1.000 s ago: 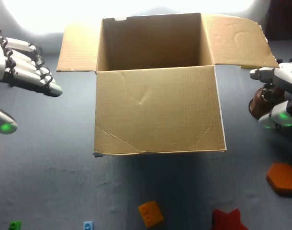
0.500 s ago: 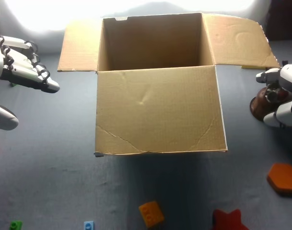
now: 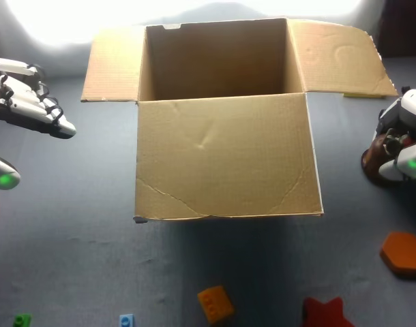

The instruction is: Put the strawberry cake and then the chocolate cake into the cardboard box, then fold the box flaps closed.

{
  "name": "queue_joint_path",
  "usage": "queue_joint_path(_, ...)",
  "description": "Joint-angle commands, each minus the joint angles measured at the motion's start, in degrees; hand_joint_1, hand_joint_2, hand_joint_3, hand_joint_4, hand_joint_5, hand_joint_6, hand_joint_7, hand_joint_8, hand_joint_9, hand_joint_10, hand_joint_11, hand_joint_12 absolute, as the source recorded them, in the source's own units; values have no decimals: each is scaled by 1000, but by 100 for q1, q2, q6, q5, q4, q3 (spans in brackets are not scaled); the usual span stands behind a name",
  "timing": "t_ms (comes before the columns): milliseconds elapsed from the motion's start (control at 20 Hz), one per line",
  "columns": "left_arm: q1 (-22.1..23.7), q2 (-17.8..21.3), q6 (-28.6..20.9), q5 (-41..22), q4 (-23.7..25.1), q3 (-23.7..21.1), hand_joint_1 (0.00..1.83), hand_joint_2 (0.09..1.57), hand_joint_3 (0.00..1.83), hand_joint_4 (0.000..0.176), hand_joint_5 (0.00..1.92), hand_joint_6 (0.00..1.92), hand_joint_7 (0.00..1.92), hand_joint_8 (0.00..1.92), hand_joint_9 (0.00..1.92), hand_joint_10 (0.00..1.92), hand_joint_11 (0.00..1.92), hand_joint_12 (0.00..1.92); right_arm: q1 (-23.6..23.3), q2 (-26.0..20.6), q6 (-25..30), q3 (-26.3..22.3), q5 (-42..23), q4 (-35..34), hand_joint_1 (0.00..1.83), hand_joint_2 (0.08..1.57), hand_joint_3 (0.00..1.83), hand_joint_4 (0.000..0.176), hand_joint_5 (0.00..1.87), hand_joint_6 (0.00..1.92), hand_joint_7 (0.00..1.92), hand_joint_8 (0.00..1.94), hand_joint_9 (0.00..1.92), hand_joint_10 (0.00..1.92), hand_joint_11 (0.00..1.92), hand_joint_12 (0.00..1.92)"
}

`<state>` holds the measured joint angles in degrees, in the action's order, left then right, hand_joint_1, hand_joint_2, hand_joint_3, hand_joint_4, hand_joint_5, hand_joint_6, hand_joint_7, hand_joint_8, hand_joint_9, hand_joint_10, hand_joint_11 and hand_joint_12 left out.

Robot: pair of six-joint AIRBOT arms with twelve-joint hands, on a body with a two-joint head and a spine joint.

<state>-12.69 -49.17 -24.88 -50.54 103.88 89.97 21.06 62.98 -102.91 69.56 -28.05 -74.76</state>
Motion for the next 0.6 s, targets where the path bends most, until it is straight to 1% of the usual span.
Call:
queue_joint_path(0,27,63,32,25,-451,36,0,1254,0,0,260,4,346,4,361,7,0,1027,7,-106,43,37,-363,209,1253,1132,0,0,897,936,1029,1143,742,1409,246,1921)
queue_joint_path(100,27,63,32,25,-497,36,0,1260,3,0,263,5,357,8,370,10,0,1024,-11,-143,71,24,-363,209,1255,1122,0,0,928,893,1041,1119,760,1411,297,1921)
queue_joint_path(250,16,63,68,44,-523,29,0,1247,0,0,273,6,357,4,369,6,0,1041,-94,-321,79,-96,-426,209,1247,1121,0,0,912,959,1052,1077,802,1365,330,1921)
queue_joint_path(400,-53,63,184,132,-800,39,0,1259,3,0,280,6,370,5,383,9,0,1064,-286,-676,131,-338,-514,210,1246,1129,2,0,891,978,1037,1103,807,1336,329,1921)
queue_joint_path(450,-59,63,237,152,-884,40,0,1259,2,0,274,3,363,2,380,6,0,1053,-357,-763,130,-394,-520,210,1349,1129,0,0,914,884,1053,1011,804,1442,325,1921)
queue_joint_path(550,-82,62,327,199,-1023,40,0,1258,1,0,262,1,353,1,378,4,0,1081,-624,-946,131,-461,-549,216,1371,1127,0,0,906,942,1062,963,812,1422,297,1921)
